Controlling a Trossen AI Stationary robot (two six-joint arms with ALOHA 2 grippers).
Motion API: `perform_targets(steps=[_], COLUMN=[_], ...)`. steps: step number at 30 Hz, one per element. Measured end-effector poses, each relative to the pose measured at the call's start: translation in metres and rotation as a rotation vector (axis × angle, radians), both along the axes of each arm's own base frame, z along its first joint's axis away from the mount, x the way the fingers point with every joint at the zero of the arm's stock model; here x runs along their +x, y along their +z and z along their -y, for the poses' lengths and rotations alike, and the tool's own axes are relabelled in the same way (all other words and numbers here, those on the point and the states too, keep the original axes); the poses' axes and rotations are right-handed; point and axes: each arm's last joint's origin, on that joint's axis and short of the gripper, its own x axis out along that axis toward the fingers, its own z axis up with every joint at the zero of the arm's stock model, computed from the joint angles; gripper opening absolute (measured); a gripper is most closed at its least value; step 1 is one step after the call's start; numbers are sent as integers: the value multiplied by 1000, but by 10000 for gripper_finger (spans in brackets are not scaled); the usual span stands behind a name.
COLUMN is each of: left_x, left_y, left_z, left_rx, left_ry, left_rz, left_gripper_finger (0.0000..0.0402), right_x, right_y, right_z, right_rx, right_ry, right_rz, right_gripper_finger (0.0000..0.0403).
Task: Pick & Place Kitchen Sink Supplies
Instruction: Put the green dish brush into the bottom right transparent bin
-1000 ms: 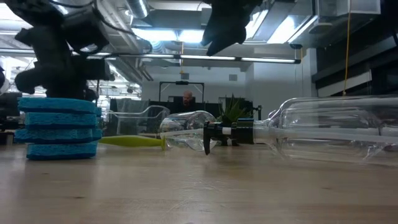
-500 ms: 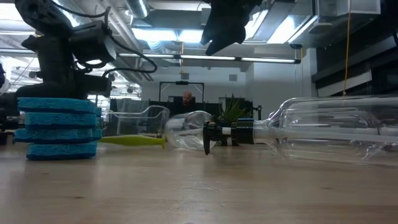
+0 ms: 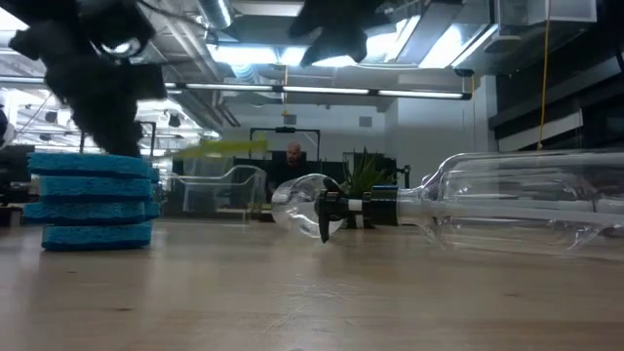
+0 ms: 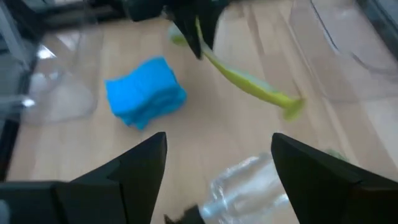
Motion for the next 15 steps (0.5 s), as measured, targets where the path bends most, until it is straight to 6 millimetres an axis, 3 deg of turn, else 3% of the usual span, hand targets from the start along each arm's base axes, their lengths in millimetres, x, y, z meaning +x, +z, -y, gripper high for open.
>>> perform_targets(steps=[9, 15], left_x=[-3, 8], left_y=[46, 62], left_z=[-3, -3], left_rx=[69, 87], left_ry=[91, 88], left_rz=[467, 650], left_gripper_finger=[52, 52], right_x=[5, 12], right_y=[7, 20], right_z=[12, 23], right_rx=[5, 14], right_ry=[-34, -68], right_rz=[95, 250], right_gripper_finger=[287, 287])
